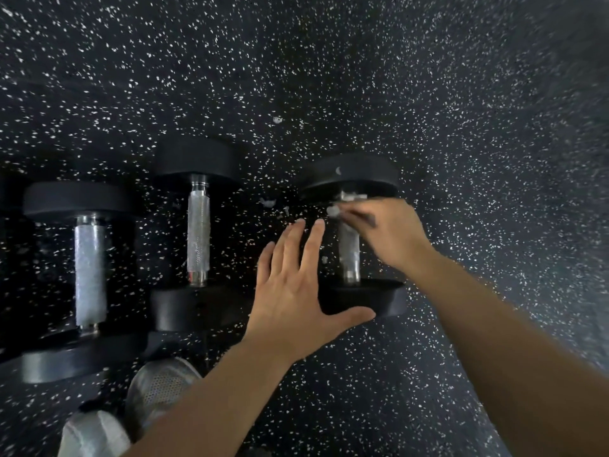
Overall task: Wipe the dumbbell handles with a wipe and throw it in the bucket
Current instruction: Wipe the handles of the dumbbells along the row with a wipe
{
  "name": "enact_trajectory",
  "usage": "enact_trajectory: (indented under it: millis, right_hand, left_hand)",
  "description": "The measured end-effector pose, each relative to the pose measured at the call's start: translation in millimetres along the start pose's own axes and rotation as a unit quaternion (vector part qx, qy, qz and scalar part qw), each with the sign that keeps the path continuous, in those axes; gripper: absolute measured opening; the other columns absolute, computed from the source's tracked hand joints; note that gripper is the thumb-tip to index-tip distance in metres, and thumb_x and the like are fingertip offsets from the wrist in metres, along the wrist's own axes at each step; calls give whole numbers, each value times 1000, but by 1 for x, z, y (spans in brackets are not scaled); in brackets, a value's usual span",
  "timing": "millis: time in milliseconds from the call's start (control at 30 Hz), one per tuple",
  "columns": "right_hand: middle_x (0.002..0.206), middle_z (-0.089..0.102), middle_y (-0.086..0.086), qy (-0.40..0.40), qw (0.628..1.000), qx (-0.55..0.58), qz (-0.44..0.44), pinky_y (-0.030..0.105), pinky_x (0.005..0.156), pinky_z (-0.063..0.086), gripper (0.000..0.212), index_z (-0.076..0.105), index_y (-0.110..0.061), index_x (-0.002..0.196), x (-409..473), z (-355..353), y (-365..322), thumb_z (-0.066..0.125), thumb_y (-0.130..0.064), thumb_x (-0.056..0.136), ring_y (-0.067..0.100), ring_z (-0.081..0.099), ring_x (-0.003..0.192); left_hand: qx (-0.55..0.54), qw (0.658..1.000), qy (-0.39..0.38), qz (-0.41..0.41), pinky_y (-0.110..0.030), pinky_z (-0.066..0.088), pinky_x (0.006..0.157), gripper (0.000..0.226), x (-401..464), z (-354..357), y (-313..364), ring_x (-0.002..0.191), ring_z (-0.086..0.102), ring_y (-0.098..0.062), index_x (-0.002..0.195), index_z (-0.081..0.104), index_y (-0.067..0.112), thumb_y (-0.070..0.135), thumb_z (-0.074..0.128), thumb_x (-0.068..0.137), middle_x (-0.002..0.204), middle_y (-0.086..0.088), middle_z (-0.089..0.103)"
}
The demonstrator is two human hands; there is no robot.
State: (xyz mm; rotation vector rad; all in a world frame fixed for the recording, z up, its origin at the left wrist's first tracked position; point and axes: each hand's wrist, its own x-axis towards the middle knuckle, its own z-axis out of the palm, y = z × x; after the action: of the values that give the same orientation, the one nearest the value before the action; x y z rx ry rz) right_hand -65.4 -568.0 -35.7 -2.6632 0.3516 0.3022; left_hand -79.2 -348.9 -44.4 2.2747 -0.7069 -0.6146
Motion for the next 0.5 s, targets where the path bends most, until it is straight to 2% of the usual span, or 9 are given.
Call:
enact_trajectory:
  millis: [67, 133, 267, 367, 433, 500]
  right_hand:
    - [113, 76, -8, 35, 999, -14, -3, 36, 82, 57, 34, 71, -40, 121, 2, 0, 4, 55, -56, 96, 13, 71, 97]
    - [114, 75, -8, 9, 999, -45, -25, 36, 82, 57, 37, 71, -40, 120, -5, -4, 9, 51, -59, 96, 14, 71, 98]
    - [116, 74, -12, -162, 981, -90, -55, 34, 88, 57, 57, 69, -44, 120, -29, -18, 16, 35, -74, 86, 8, 69, 98]
    - [110, 75, -18, -233, 971, -41, -27, 32, 91, 56, 55, 73, -43, 114, -34, -26, 24, 42, -74, 81, 2, 70, 95]
    - [109, 76, -18, -195, 981, -17, -7, 36, 89, 57, 52, 74, -43, 112, -32, -27, 33, 46, -74, 81, 3, 71, 95]
    - [110, 76, -18, -102, 994, -27, 5, 38, 87, 58, 53, 70, -46, 115, -26, -27, 41, 44, -78, 83, 6, 72, 95]
  left_hand:
    - [-14, 1000, 6, 4, -47, 0, 128, 126, 2, 4, 7, 157, -7, -16, 161, -10, 28, 97, 43, 71, 172, -1, -3]
    - [-20, 1000, 13, 7, -47, 2, 128, 120, 3, 8, 9, 157, -6, -15, 161, -10, 28, 94, 41, 76, 172, 0, -2]
    - [-15, 1000, 10, 10, -48, 5, 127, 115, 7, 13, 6, 157, -5, -16, 161, -11, 28, 90, 41, 80, 172, 0, -1]
    - [-18, 1000, -2, 13, -49, 4, 127, 116, 12, 21, 12, 157, -4, -17, 161, -11, 27, 90, 41, 79, 172, -2, -1]
    - [-31, 999, -6, 12, -48, 3, 128, 117, 18, 27, 21, 157, -3, -18, 161, -10, 26, 90, 43, 78, 172, -2, -1]
    - [-41, 999, -7, 12, -49, 2, 128, 120, 23, 33, 31, 157, -4, -19, 161, -11, 25, 91, 43, 77, 172, -3, -2]
